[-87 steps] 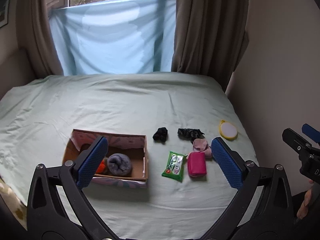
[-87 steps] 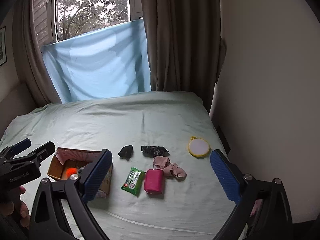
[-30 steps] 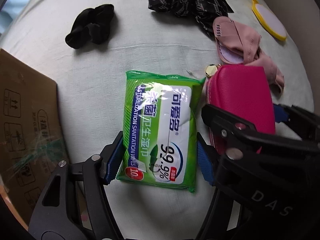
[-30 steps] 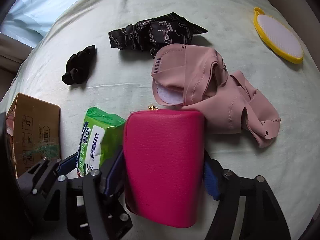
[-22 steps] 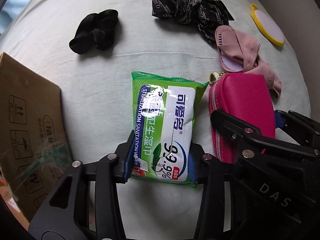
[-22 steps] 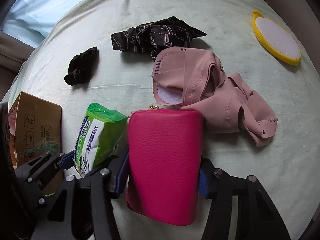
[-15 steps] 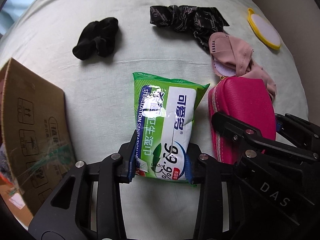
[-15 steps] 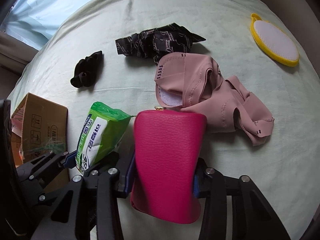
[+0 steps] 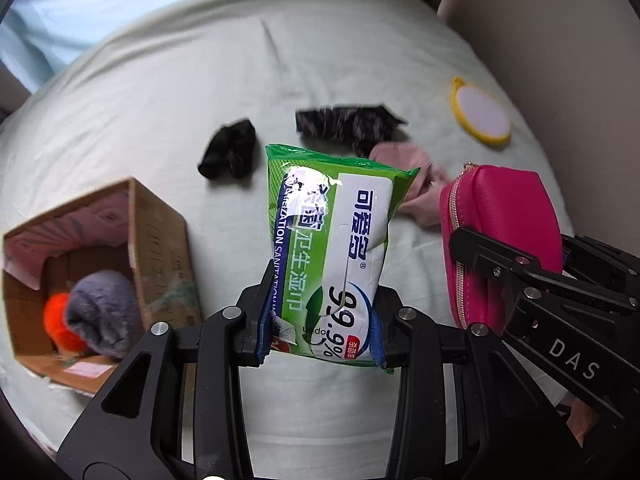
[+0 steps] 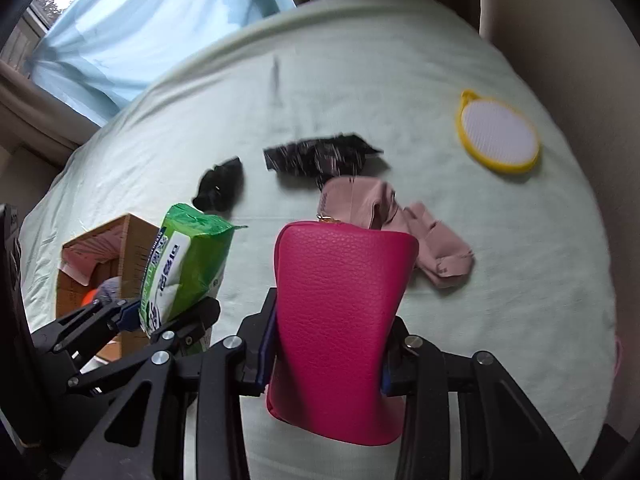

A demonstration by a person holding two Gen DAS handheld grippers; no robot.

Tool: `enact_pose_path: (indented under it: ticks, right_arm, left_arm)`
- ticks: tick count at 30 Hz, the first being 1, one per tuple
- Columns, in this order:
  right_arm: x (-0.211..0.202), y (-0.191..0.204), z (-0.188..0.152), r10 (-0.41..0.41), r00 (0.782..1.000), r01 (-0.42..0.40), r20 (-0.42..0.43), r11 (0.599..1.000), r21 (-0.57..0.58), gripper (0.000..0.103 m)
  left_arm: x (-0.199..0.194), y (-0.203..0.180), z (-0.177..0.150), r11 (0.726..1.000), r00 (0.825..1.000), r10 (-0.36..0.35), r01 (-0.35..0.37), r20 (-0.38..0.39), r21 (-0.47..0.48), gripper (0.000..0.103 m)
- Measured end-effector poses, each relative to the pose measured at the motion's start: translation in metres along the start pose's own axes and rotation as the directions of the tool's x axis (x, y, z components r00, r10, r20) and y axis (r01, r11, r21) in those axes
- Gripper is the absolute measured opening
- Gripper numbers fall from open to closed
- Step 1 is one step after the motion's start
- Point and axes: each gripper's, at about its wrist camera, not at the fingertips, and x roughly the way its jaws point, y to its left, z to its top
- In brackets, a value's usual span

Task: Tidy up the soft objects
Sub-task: 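Carry the wipes pack and pink pouch over the box with both tools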

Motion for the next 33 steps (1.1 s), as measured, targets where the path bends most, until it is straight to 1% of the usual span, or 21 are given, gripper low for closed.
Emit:
enact_pose_path:
  ticks: [2, 5, 8, 11, 16, 20, 24, 26, 28, 30, 33]
  right_arm:
    - [-0.027, 0.006, 0.000, 0.005, 1.000, -0.005, 0.025, 1.000, -0.015, 0.036]
    - [-0.069, 0.018, 0.001, 0.018, 0.998, -0.016, 0.060, 0.999, -0.038, 0.036]
    - [-0.102, 0.032, 0.005, 0.029, 0.995, -0.023, 0.093, 0.998, -0.063, 0.036]
    - [-0.130, 0.052, 0.007, 0.050, 0.992, -0.041, 0.120, 0.996, -0.076, 0.036]
    - [-0.179, 0.093, 0.010, 0.080, 0.978, -0.060, 0.191, 0.992, -0.110, 0.036]
    - [-0.205, 0.130, 0.011, 0.099, 0.967, -0.069, 0.236, 0.989, -0.130, 0.036]
    - [-0.216, 0.172, 0.011, 0.108, 0.959, -0.073, 0.262, 0.988, -0.140, 0.036]
    - [-0.211, 0.195, 0.012, 0.118, 0.963, -0.088, 0.242, 0.988, -0.130, 0.036]
    - [-0.196, 0.209, 0.015, 0.142, 0.965, -0.119, 0.219, 0.986, -0.113, 0.036]
    - [-0.182, 0.231, 0.015, 0.141, 0.971, -0.122, 0.192, 0.986, -0.110, 0.036]
    - [-0.161, 0.260, 0.015, 0.145, 0.976, -0.130, 0.159, 0.986, -0.103, 0.036]
  left_arm:
    - [-0.029, 0.000, 0.004, 1.000, 0.999, 0.003, -0.003, 0.036, -0.002, 0.033]
    - [-0.066, -0.011, 0.009, 1.000, 0.996, 0.011, -0.010, 0.085, -0.008, 0.033]
    - [-0.107, -0.010, 0.009, 1.000, 0.992, 0.012, -0.009, 0.129, -0.024, 0.033]
    - [-0.145, -0.007, 0.009, 0.999, 0.985, 0.026, -0.022, 0.169, -0.029, 0.033]
    - [-0.210, 0.017, 0.005, 0.998, 0.969, 0.029, -0.012, 0.245, -0.069, 0.033]
    - [-0.245, 0.047, 0.002, 0.996, 0.957, 0.036, -0.011, 0.288, -0.089, 0.033]
    - [-0.263, 0.089, -0.004, 0.994, 0.954, 0.029, 0.004, 0.300, -0.110, 0.033]
    - [-0.267, 0.116, -0.008, 0.992, 0.958, 0.031, 0.005, 0.286, -0.126, 0.033]
    - [-0.270, 0.145, -0.012, 0.991, 0.961, 0.042, -0.004, 0.274, -0.135, 0.033]
    - [-0.268, 0.173, -0.016, 0.989, 0.963, 0.057, -0.017, 0.264, -0.148, 0.033]
    - [-0.264, 0.217, -0.024, 0.982, 0.968, 0.063, -0.017, 0.242, -0.187, 0.033]
